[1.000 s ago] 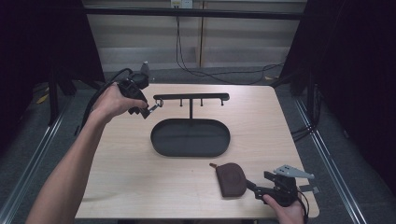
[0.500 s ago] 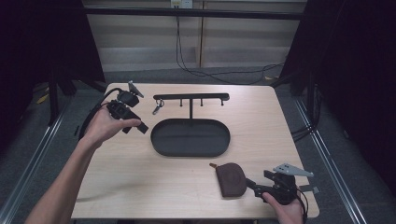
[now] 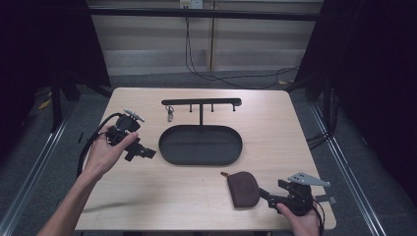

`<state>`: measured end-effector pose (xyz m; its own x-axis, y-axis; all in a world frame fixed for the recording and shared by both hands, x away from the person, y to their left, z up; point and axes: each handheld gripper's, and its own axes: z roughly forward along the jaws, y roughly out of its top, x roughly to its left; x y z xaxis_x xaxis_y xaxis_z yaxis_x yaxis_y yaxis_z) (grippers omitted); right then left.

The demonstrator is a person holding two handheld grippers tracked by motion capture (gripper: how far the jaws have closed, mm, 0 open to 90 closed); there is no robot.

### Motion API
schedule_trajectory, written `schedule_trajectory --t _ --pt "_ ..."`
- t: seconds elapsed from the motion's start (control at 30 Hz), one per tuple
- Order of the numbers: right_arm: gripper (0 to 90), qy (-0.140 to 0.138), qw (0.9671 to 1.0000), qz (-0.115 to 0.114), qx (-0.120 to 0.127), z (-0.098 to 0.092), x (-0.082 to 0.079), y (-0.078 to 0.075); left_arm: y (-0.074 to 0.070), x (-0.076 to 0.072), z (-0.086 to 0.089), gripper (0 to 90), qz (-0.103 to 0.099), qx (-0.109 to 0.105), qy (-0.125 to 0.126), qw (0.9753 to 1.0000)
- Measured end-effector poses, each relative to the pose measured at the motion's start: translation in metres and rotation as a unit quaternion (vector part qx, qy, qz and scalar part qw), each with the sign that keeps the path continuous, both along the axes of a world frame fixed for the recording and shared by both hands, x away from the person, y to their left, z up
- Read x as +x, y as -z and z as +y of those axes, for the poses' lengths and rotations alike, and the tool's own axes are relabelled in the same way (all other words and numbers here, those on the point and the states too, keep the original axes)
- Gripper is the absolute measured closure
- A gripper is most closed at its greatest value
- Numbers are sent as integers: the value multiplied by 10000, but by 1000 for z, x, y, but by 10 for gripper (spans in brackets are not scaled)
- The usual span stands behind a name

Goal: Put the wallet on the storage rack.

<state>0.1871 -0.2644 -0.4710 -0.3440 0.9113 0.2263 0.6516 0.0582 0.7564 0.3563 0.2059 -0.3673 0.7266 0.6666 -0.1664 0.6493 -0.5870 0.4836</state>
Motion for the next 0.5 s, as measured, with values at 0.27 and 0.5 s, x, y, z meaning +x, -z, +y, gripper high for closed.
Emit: schedule_trajectory --t 0.27,0.5 --pt "181 -60 10000 34 -1 1 0 -1 14 -34 9 196 -281 -145 269 9991" --pt "176 19 10000 46 15 0 0 -2 33 -55 24 196 -444 -132 206 9987"
